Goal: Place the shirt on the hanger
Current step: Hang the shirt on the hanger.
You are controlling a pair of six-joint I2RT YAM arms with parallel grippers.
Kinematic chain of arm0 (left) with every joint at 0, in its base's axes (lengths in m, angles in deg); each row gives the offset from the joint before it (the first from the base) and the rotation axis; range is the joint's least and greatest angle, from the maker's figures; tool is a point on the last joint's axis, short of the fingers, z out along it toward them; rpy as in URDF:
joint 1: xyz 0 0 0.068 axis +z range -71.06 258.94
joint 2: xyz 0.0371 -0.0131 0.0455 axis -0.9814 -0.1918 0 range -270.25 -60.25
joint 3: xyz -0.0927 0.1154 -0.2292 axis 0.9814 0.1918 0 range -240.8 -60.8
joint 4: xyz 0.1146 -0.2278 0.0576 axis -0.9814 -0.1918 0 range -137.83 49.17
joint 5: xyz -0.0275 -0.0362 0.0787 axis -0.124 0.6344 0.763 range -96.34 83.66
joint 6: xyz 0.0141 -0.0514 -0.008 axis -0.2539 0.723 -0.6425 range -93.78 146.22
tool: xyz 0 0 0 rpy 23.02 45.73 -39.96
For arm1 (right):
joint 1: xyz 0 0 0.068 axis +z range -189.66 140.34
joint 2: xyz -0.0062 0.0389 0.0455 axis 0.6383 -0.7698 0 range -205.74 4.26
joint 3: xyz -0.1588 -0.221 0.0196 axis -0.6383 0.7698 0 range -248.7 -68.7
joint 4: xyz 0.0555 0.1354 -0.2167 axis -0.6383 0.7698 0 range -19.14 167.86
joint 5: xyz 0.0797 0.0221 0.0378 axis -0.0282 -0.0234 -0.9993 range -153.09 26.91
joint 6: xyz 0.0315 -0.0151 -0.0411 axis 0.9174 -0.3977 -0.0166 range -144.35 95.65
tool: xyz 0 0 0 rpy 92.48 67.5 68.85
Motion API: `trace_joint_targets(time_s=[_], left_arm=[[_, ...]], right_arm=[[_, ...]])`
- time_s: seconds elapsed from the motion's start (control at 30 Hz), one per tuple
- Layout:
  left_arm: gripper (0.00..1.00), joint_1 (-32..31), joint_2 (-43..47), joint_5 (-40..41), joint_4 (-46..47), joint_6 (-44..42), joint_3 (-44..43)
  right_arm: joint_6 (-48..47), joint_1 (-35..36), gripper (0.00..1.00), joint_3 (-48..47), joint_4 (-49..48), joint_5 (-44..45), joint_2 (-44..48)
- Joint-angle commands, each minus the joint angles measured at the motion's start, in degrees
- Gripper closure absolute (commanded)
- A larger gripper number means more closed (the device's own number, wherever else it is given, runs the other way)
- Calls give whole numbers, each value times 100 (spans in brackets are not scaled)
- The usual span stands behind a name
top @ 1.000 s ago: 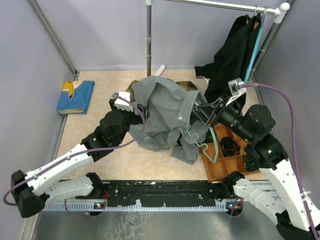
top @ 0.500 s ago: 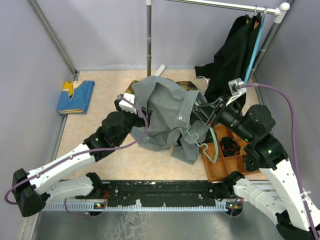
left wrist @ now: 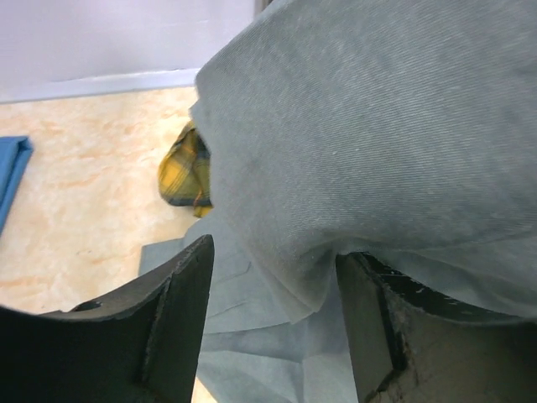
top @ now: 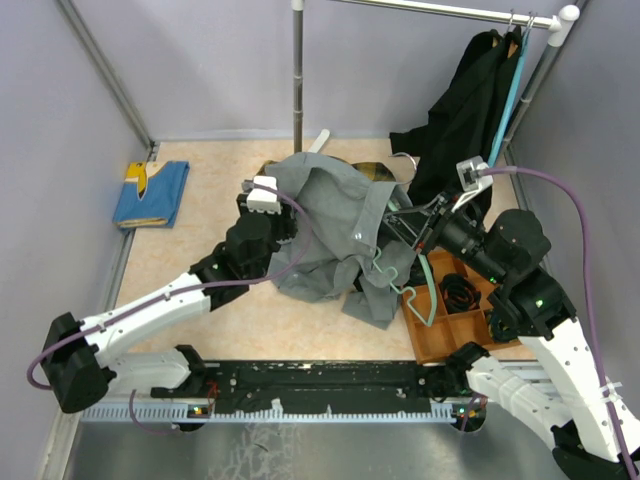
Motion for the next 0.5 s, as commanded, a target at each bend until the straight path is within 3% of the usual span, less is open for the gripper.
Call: trace_joint_targets(time_s=[0.0,0.47], left_arm=[[36,-23,-160,692,75,-80,-170],[47,98,-138,1315,609,-854,321]], right_arm=[[56,5,100,-303,-550,-78,49],[46,5,100,-280,-512,-82,58]])
